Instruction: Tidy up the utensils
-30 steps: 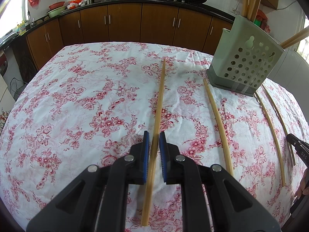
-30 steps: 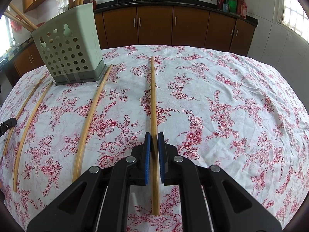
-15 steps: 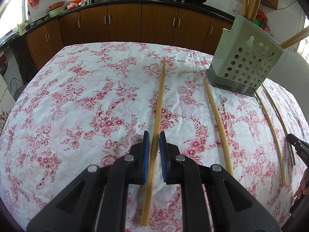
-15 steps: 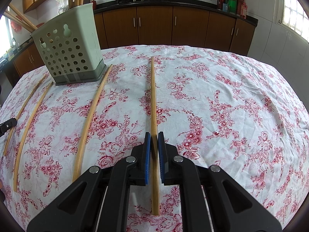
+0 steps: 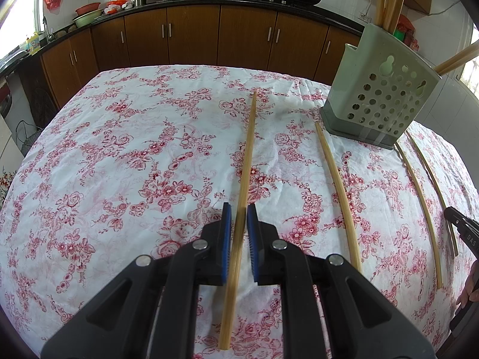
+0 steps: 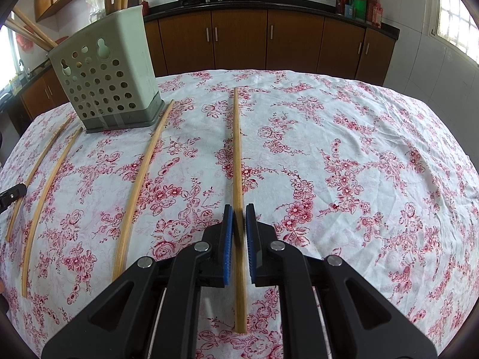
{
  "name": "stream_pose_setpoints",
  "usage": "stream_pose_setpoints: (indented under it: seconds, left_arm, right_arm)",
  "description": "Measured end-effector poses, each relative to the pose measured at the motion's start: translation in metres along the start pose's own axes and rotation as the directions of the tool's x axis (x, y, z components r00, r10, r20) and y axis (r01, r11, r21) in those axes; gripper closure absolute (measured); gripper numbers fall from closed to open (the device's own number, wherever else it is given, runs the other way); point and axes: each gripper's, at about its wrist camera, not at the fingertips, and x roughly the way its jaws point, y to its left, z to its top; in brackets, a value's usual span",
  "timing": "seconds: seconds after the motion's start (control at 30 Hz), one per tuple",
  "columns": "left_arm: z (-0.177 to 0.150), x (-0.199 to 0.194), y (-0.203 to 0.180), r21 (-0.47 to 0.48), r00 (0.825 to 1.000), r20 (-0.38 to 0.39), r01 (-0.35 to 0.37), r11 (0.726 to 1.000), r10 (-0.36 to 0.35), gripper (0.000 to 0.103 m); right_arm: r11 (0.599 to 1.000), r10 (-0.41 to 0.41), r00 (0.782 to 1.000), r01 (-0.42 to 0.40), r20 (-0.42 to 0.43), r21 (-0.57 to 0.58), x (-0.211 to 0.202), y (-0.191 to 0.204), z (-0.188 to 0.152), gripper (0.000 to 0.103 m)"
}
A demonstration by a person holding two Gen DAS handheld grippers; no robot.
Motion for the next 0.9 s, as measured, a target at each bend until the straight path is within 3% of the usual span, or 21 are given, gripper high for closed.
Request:
stream_pose_setpoints:
  seconds: [0.23,0.53,0.67,0.9]
  left_arm:
    - [-0.001,-0.001,0.000,0.003,1.000,-0.001,-0.006,1.000,0.006,0.089]
    - [-0.010,-0.012,-0.010,0.091,0.997,-0.018,-0.069,0.993,0.071,0.093]
    - [0.001,-0.036,-0.006,0.081,0.998,0.043,-0.050,0.995,0.047,0.093]
    - [0.038,-0.100,-0.005,0.033,0.978,0.207,0.015,0.999,-0.021,0.097]
  right_arm:
    - [1.000,-0.002,1.000,0.002,0.000,0.000,0.000,0.000,0.000,0.093]
    - [1.000,0.005,1.000,-0.005,0.001,0.002,-0.005,-0.003,0.000,0.095]
    - [0.999,0.025,0.995,-0.028,0.099,0.024,-0.035,-0.007,0.010,0.095]
    - [0.997,0.062,0.956,-0.075,0.288,0.034,-0.097,-0.002,0.039,0.095]
